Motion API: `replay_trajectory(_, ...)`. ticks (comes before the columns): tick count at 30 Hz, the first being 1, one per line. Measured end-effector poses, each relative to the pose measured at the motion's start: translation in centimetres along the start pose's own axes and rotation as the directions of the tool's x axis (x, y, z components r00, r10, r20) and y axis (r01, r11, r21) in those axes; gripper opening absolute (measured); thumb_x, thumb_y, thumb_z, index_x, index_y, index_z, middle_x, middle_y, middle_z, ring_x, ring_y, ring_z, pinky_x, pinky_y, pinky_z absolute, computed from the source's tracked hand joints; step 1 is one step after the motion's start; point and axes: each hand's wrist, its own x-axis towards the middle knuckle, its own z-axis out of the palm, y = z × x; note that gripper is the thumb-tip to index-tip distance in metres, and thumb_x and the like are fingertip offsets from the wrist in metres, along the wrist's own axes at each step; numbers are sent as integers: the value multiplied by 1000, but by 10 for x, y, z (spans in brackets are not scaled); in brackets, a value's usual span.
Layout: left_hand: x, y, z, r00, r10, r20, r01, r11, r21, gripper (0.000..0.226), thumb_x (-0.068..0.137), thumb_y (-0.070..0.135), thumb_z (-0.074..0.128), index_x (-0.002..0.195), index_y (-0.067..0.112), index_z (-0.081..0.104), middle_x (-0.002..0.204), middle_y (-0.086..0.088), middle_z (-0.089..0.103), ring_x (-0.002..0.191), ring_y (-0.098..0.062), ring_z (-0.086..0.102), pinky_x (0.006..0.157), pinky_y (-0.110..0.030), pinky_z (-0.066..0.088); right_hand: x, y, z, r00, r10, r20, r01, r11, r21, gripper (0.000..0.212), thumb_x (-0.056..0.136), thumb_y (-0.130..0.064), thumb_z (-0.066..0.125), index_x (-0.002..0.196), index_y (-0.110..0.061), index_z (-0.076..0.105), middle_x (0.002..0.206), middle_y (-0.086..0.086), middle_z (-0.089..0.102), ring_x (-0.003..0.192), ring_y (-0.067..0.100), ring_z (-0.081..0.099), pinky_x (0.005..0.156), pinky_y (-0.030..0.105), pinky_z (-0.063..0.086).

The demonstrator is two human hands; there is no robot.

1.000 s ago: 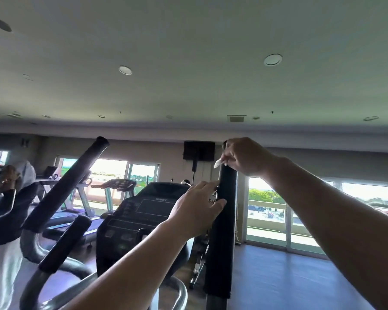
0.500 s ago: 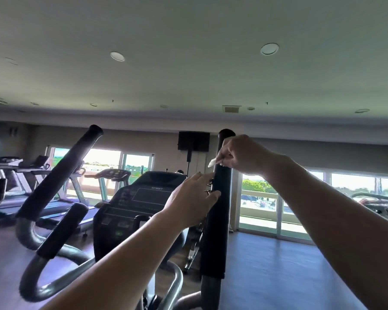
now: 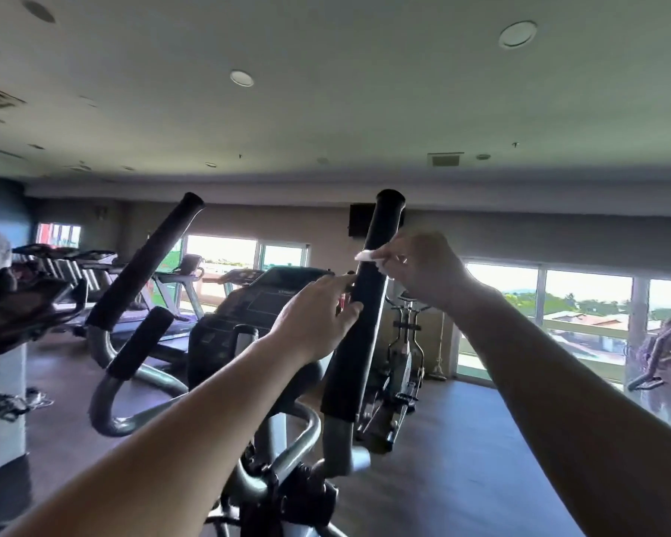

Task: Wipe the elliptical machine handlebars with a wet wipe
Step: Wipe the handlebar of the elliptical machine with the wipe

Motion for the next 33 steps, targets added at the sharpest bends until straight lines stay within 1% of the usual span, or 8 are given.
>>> replay_trajectory(4, -8, 11, 0, 999, -53, -8, 53, 998, 30, 45, 102, 35, 56, 146, 28, 51, 133, 7, 62, 117, -14, 58, 105, -37, 45, 21, 16, -3, 993, 62, -98, -65, 998, -27, 27, 98, -18, 60, 120, -20, 74, 101, 10, 69, 93, 21, 63, 78, 18, 33)
replay_trajectory(10, -22, 14, 6, 993, -110, -43, 111, 994, 17, 46, 101, 38, 56, 146, 29, 52, 126, 8, 65, 106, -10, 62, 102, -39, 49, -20, 1, 15, 995, -93, 19, 93, 996, 13, 29, 98, -16, 56, 120, -23, 74, 106, 5, 68, 99, 17, 61, 94, 27, 46)
replay_trajectory(12, -24, 14, 6, 992, -115, -45, 116, 993, 30, 47, 101, 39, 56, 147, 27, 52, 126, 9, 66, 106, -10, 62, 103, -39, 48, -22, -2, 7, 990, -128, 67, 127, 992, 9, 25, 98, -17, 60, 117, -21, 75, 104, 5, 69, 96, 18, 63, 87, 24, 43)
replay_trajectory(15, -25, 12, 6, 992, -123, -39, 123, 992, 8, 47, 101, 40, 56, 146, 28, 52, 123, 11, 67, 104, -8, 62, 102, -38, 49, 3, 2, -4, 998, -56, 5, 57, 998, -18, 25, 99, -18, 60, 118, -18, 75, 111, 8, 67, 95, 18, 62, 83, 22, 41)
replay_trajectory(19, -24, 6, 4, 994, -102, -34, 102, 995, -10, 50, 100, 44, 57, 148, 29, 50, 126, 10, 66, 104, -10, 63, 101, -37, 50, 25, 1, -3, 1000, 13, 9, -12, 991, -136, 27, 100, -19, 58, 121, -15, 73, 116, 16, 67, 106, 33, 63, 97, 34, 48)
replay_trajectory(26, -22, -11, 5, 998, -38, -41, 31, 988, -154, 47, 95, 41, 63, 141, 32, 56, 124, 13, 66, 103, -10, 63, 97, -40, 52, -1, -32, 1, 980, -54, 194, 97, 971, -221, 24, 98, -17, 62, 118, -14, 74, 102, 0, 62, 95, 19, 63, 85, 21, 40)
replay_trajectory(30, -18, -21, 4, 1000, -13, 1, 13, 977, -211, 53, 95, 41, 63, 146, 32, 51, 134, 11, 61, 107, -12, 63, 98, -39, 52, 47, -29, -11, 996, 0, 86, 27, 949, -313, 20, 96, -14, 62, 106, -7, 77, 95, 12, 69, 87, 26, 63, 78, 24, 39)
replay_trajectory(33, -18, -29, 9, 1000, 20, 3, -19, 974, -227, 56, 95, 42, 62, 149, 30, 49, 136, 8, 60, 107, -13, 63, 97, -39, 53, 55, -39, 1, 984, 77, 163, 0, 904, -428, 22, 97, -16, 61, 105, -2, 77, 102, 20, 68, 95, 36, 64, 78, 27, 37)
